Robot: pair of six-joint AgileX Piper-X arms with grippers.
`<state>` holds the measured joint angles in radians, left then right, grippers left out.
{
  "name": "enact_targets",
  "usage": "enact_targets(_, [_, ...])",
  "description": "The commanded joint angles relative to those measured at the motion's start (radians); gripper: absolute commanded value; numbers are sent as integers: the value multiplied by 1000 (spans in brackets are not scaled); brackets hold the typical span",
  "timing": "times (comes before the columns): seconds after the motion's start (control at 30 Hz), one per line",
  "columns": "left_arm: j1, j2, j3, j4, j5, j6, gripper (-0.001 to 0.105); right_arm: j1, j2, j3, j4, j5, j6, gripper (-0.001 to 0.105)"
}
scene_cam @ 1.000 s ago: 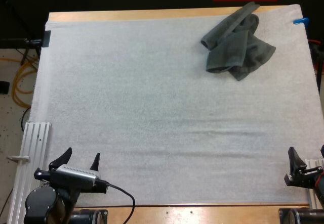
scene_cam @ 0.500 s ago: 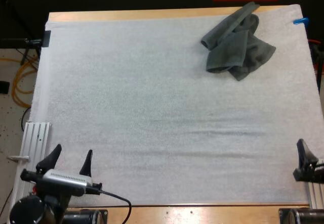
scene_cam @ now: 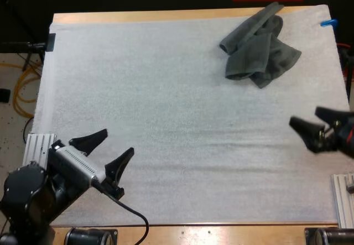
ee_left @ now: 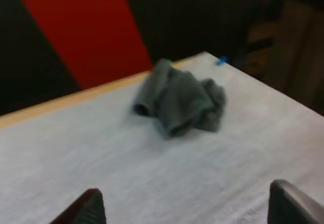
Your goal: Pick towel from pile fold and stack
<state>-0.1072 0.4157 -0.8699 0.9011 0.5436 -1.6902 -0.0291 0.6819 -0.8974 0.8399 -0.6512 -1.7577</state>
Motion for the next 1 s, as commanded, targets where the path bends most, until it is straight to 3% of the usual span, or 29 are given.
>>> enact_targets(0.0, [-15,13,-9,-17,13,-12,64,0,28,-14,-82,-24,21,74])
enact_targets(0.13, [-29,46,-9,-17,15,-29,64,0,154,-39,-260,6,129,74])
enact_targets(0.23, [-29,59,-9,-17,15,-33,64,0,269,-75,-316,74,176,74])
enact_targets(0.73, [-29,61,-9,-17,15,-40,64,214,857,-351,-324,570,190,74])
enact_targets(0.97, [-29,61,-9,-15,15,-40,64,236,1079,-474,-319,659,208,74])
